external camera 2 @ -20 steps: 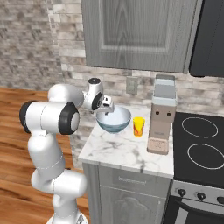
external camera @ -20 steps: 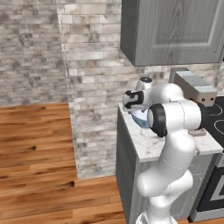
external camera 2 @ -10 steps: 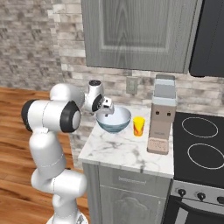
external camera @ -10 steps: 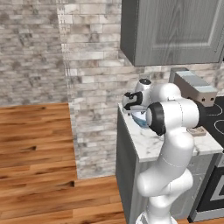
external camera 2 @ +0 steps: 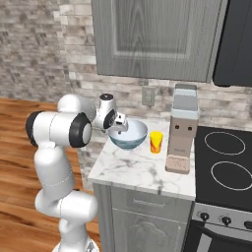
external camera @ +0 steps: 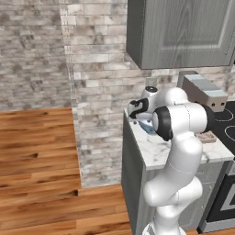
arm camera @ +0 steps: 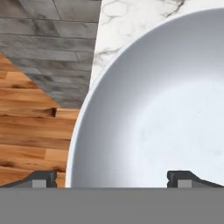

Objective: Pick the cup and bowl from the counter and place them on the counter next to the sink.

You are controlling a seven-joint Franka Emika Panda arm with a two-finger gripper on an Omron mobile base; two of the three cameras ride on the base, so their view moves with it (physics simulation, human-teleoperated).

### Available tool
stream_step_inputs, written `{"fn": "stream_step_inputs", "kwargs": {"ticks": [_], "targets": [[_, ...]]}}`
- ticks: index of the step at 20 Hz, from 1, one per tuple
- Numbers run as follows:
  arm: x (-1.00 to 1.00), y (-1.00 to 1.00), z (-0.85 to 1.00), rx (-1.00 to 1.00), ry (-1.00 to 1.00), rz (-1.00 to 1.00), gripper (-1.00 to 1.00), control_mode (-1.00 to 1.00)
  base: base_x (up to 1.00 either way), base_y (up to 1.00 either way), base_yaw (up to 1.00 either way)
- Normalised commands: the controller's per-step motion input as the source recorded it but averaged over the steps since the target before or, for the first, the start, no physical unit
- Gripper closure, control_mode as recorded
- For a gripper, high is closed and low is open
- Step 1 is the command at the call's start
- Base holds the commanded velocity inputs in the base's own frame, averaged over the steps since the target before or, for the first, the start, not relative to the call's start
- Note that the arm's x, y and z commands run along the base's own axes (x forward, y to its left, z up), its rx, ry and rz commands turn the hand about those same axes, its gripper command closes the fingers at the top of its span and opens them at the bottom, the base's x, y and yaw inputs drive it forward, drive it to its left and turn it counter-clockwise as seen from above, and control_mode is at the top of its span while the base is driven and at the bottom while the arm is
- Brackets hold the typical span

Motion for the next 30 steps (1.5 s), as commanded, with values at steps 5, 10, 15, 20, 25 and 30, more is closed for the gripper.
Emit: {"fn": "stream_step_inputs", "kwargs": {"ticks": [5,10,15,20,25,30], "targets": [[0.00,0.00,-0.14,0.00,0.00,0.00,-1.00,-1.00,0.00,0.00,0.00],[0.00,0.01,-0.04,0.00,0.00,0.00,-1.00,-1.00,0.00,0.00,0.00],[0.00,0.00,0.00,0.00,0.00,0.00,1.00,-1.00,0.00,0.00,0.00],[0.00,0.00,0.00,0.00,0.00,0.00,1.00,-1.00,0.00,0.00,0.00],[0.00,0.00,0.00,0.00,0.00,0.00,1.00,-1.00,0.00,0.00,0.00],[0.00,0.00,0.00,0.00,0.00,0.00,1.00,-1.00,0.00,0.00,0.00]]}}
